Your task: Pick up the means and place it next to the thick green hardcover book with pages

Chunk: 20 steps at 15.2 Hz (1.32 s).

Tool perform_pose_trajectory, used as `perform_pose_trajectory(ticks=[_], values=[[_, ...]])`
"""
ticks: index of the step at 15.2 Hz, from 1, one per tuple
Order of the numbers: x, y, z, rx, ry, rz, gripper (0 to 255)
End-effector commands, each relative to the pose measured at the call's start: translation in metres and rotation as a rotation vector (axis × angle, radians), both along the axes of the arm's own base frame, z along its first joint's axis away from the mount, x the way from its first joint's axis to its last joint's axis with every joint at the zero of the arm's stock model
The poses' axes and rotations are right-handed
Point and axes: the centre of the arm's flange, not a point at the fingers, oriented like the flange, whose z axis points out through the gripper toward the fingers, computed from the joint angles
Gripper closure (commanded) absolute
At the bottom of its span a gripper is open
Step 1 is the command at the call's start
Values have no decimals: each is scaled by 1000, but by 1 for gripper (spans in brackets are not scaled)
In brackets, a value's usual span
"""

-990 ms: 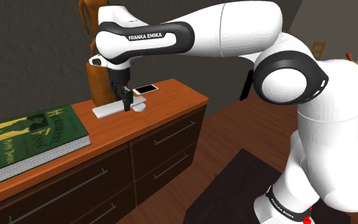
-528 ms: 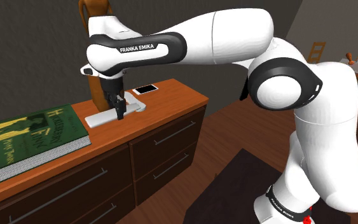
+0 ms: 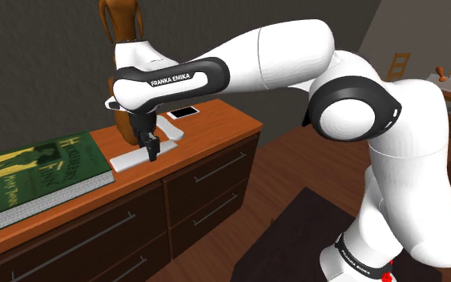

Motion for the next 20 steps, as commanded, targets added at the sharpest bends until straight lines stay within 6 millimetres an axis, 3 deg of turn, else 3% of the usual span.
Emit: perform_pose_trajectory(ticks=[1,7,15,16,20], values=[[0,0,-11,0,0,0,255],[0,0,-42,0,0,0,255],[0,0,-44,0,0,0,255],[0,0,-44,0,0,0,0],[0,0,-44,0,0,0,0]])
